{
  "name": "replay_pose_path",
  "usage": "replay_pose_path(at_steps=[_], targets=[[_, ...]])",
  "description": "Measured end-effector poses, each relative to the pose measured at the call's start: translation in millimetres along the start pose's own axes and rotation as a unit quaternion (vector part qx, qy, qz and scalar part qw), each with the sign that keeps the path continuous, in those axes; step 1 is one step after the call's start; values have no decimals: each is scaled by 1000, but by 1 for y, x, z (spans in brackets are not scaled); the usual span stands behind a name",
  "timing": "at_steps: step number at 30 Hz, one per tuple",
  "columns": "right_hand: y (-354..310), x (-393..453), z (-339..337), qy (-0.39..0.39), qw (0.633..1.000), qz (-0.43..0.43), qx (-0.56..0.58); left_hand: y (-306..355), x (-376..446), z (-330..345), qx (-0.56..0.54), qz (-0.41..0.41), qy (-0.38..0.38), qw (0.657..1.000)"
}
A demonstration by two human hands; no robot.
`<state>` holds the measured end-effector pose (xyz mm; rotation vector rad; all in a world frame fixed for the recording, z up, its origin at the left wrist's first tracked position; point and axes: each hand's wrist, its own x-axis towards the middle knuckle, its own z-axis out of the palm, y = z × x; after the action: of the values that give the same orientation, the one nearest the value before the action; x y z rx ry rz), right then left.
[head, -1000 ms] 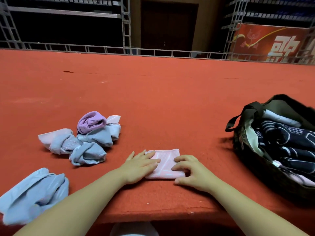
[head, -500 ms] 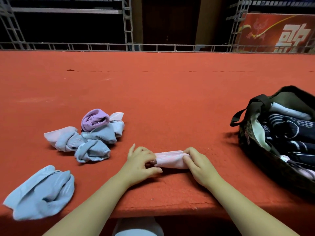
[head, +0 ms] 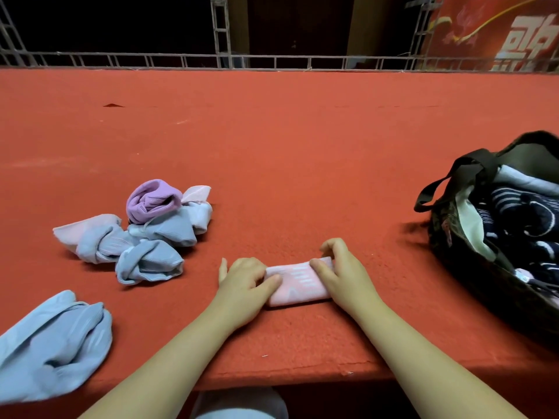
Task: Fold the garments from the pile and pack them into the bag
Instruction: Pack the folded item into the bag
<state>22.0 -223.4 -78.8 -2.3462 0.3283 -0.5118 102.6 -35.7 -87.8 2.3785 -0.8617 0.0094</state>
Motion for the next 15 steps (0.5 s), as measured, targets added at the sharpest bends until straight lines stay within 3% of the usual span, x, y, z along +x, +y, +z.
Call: replay_pose_path(at_steps=[4, 8, 12, 15], targets=[[8, 6, 4, 2, 997, 24, -73, -1, 4, 0, 33, -28, -14, 999], [6, 8, 4, -75, 982, 24, -173, 2, 5, 1, 44, -71, -26, 996], [5, 11, 1, -126, 981, 25, -147, 10, 9, 1, 85, -88, -100, 987], [2, 5, -5, -100, 993, 41, -42, 22, 8, 3, 81, -115, -131, 981]])
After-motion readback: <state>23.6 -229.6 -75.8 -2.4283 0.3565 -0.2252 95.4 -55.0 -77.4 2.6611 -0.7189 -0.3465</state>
